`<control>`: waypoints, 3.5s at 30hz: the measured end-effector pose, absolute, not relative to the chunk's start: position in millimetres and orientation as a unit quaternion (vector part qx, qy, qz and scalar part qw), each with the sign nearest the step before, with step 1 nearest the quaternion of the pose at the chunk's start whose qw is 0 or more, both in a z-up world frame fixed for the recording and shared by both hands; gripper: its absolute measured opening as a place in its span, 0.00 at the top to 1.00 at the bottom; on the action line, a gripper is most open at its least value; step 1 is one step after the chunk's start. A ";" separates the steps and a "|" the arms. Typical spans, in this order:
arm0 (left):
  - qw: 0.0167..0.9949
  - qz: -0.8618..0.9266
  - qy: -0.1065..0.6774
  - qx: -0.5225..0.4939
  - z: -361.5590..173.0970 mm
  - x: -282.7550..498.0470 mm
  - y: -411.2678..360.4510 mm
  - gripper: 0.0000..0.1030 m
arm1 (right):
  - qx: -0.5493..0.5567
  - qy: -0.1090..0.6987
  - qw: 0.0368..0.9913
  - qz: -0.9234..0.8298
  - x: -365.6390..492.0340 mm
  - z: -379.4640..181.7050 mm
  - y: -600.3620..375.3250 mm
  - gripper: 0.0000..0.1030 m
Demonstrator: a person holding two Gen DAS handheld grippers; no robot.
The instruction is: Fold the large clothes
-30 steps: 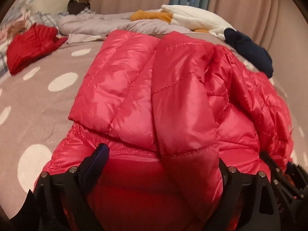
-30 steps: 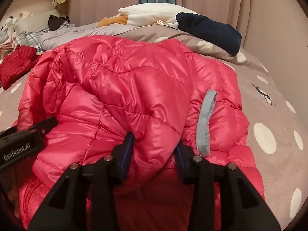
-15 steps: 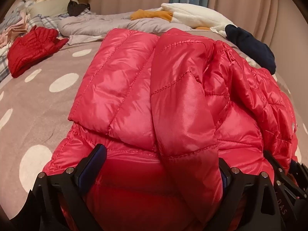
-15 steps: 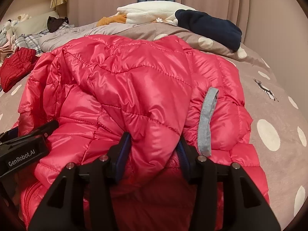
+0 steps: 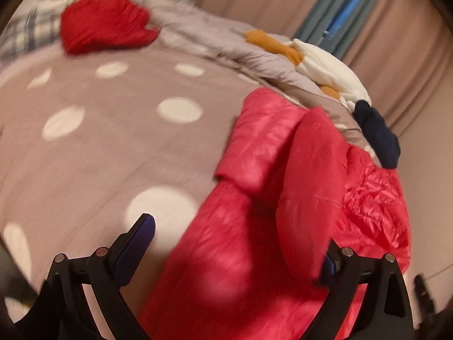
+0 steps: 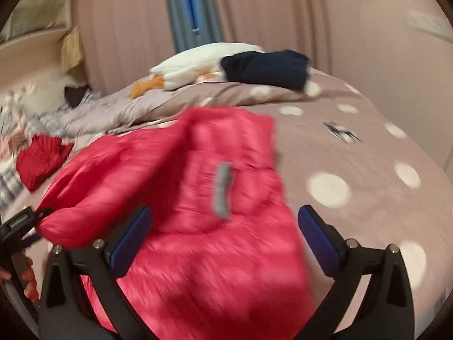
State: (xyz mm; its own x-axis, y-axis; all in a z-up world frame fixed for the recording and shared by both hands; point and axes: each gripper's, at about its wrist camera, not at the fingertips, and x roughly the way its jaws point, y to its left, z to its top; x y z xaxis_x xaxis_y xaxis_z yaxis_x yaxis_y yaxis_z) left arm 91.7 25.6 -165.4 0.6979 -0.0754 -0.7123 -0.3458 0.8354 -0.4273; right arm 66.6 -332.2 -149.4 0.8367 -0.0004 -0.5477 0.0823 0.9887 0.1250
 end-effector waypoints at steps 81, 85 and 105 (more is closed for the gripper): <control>0.909 0.089 0.312 -0.262 -193.5 -17.8 -51.9 0.79 | 0.374 0.259 0.891 0.012 -67.1 -252.8 -343.2 0.88; 0.926 0.084 0.270 -0.249 -162.4 -33.9 -45.5 0.81 | 0.342 0.227 0.912 0.016 -81.7 -223.8 -337.5 0.89; 0.954 0.032 0.183 -0.233 -82.4 -73.5 -37.4 0.81 | 0.281 0.098 0.952 0.070 -144.2 -111.6 -319.8 0.86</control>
